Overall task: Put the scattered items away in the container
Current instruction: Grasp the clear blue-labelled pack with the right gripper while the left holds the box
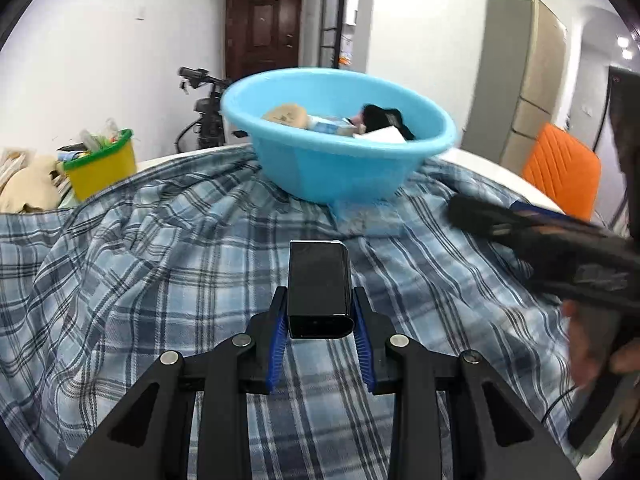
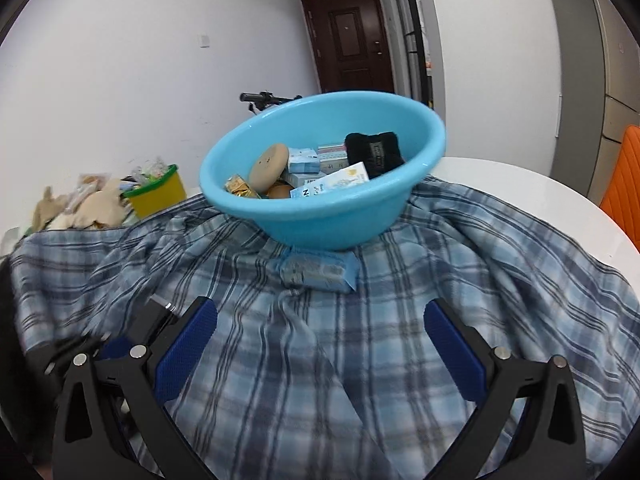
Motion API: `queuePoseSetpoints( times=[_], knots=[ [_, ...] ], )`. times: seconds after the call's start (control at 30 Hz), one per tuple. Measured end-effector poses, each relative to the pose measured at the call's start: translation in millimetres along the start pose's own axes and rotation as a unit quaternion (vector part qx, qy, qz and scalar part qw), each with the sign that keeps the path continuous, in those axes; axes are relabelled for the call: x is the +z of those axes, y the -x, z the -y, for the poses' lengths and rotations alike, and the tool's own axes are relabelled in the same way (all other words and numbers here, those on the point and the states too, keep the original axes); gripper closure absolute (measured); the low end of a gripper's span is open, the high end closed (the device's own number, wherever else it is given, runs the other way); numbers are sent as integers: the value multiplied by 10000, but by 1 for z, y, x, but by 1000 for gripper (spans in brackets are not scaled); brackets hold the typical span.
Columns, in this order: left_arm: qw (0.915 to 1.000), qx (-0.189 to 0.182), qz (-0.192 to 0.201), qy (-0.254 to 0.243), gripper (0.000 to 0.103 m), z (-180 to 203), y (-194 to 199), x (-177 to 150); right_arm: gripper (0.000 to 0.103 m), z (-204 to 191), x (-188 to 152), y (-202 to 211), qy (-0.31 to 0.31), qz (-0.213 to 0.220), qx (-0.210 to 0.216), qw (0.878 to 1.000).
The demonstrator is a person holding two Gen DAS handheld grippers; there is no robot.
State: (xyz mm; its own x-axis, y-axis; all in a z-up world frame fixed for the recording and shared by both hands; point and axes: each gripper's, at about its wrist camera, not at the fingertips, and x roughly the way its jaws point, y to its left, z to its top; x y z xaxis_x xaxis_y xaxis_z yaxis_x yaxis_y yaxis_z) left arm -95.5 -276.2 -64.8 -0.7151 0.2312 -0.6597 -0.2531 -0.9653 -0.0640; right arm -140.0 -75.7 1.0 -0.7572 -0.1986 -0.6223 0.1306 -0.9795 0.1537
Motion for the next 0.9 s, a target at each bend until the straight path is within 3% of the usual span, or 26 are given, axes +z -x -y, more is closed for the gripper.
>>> queuePoseSetpoints(
  times=[0.13,0.3,0.63,0.77,0.87,0.9],
  knots=[
    [9989,415,131,180,71,-17,-9,6,0,-13,4,-43,-11,-340,-206,9992],
    [9966,416,94,705,71,-47,-20,14,0,-19,9,-81,-57,-552,-524,9971],
    [9974,338,-125,625,71,-66,-68,51,0,-14,16,-115,-193,-664,-911,9934],
    [9974,230,-150,660,71,-64,-69,48,0,-10,13,-125,-178,-720,-963,9926],
    [9975,238,-181,643,71,-62,-68,45,0,-5,11,-132,-278,-944,-748,9923],
    [9976,238,-188,624,71,-61,-68,45,4,-3,11,-133,-289,-990,-664,9924]
  ],
)
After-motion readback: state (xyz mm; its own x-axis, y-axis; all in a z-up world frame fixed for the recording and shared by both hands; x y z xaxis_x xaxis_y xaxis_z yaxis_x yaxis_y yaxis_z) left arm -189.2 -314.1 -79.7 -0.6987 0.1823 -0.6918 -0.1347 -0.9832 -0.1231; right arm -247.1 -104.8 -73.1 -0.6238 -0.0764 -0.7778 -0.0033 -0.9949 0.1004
